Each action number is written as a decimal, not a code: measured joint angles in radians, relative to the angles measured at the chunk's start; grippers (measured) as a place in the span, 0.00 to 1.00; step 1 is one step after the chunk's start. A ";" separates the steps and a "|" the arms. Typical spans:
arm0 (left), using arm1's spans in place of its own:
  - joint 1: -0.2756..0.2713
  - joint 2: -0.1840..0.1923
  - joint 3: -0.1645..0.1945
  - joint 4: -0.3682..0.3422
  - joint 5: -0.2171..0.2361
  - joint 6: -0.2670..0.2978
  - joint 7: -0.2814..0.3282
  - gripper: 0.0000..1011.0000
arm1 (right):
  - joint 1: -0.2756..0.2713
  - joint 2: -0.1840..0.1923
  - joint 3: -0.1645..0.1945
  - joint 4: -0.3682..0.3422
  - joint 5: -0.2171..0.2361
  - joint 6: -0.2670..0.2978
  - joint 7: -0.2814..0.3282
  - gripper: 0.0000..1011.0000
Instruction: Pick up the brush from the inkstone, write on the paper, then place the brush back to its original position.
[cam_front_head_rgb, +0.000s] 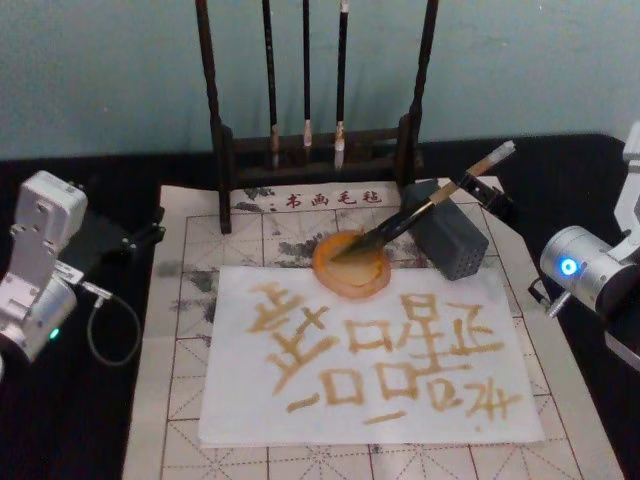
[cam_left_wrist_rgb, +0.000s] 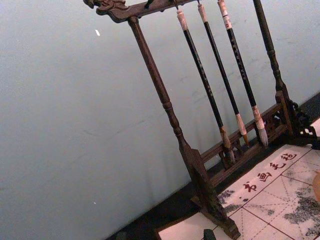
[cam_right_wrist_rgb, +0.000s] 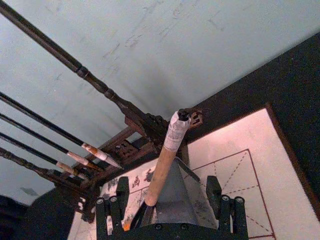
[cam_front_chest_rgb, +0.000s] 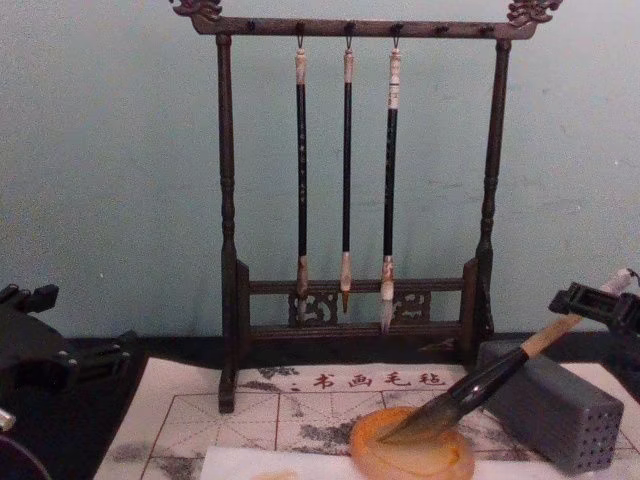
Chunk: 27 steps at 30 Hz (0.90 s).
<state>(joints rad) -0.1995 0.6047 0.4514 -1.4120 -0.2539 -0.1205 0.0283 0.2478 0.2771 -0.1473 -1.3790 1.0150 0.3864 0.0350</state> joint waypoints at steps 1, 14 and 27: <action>0.000 0.000 0.000 0.000 0.000 0.000 0.000 0.99 | 0.003 -0.002 0.000 0.004 0.005 0.000 -0.001 0.99; 0.000 0.000 0.000 0.000 0.000 0.000 0.000 0.99 | 0.052 -0.032 0.012 0.069 0.110 0.015 0.006 0.99; 0.000 0.000 0.000 0.000 0.000 0.000 0.000 0.99 | 0.077 -0.050 0.021 0.104 0.192 0.032 -0.008 0.99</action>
<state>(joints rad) -0.1995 0.6047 0.4514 -1.4120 -0.2539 -0.1205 0.0283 0.3247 0.2268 -0.1260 -1.2753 1.2069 0.4187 0.0271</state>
